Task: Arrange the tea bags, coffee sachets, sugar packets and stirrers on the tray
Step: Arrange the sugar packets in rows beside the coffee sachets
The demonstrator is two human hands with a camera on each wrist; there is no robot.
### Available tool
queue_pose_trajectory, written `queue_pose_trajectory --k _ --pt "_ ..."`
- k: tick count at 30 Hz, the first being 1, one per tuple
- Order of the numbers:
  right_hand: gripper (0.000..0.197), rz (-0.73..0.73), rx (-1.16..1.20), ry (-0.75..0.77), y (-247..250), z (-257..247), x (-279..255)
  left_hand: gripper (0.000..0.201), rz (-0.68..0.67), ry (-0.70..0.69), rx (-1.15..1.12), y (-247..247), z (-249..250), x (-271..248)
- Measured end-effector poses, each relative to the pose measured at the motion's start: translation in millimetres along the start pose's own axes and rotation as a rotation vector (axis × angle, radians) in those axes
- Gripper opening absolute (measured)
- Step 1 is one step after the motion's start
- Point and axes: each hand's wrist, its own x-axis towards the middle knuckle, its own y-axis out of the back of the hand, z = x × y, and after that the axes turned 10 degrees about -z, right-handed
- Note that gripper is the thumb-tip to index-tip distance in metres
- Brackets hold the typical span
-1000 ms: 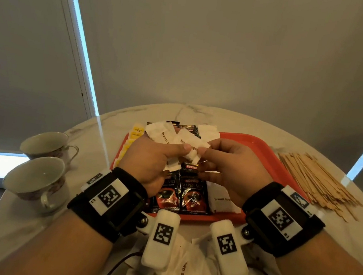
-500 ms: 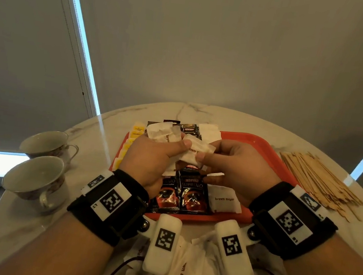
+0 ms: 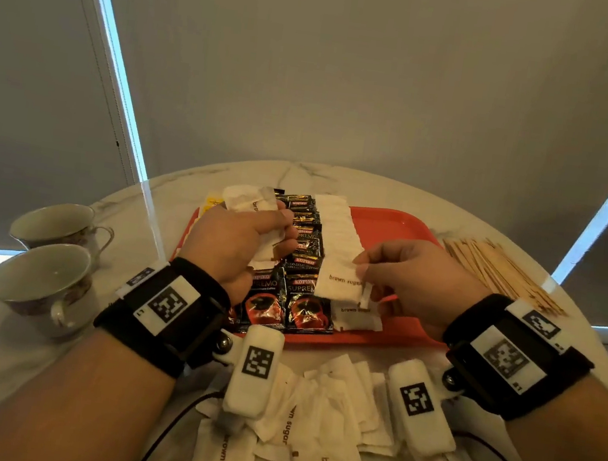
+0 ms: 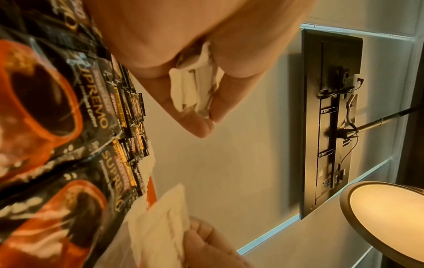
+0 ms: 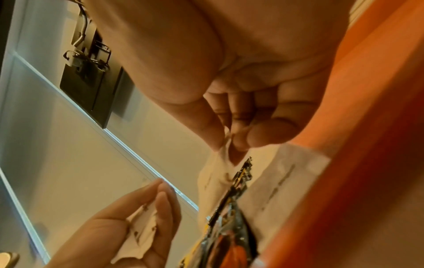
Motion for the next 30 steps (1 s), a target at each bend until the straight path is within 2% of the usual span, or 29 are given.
queue_pose_trajectory --k 7,17,22,24,28,30 --pt "0.009 0.013 -0.19 -0.136 4.6 2.1 -12.6 0.007 -0.005 -0.006 0.007 0.2 -0.5 -1.2" --pt "0.006 0.058 -0.323 -0.175 4.9 1.8 -13.1 0.009 -0.011 0.006 0.006 0.1 0.0 -0.5" --pt "0.007 0.192 -0.254 0.008 -0.1 -2.1 -13.7 0.008 -0.006 0.001 0.018 0.7 0.2 -0.2" --pt "0.008 0.142 -0.198 0.013 -8.2 -4.5 -13.6 0.01 -0.005 0.004 0.02 0.5 -0.4 -0.2" --pt "0.014 0.011 -0.07 -0.075 -17.9 0.0 -11.4 0.014 -0.005 0.01 0.003 0.2 -1.8 0.2" --pt "0.015 0.028 -0.013 -0.07 -15.8 1.9 -9.5 0.012 -0.005 0.006 0.01 0.3 -1.7 0.6"
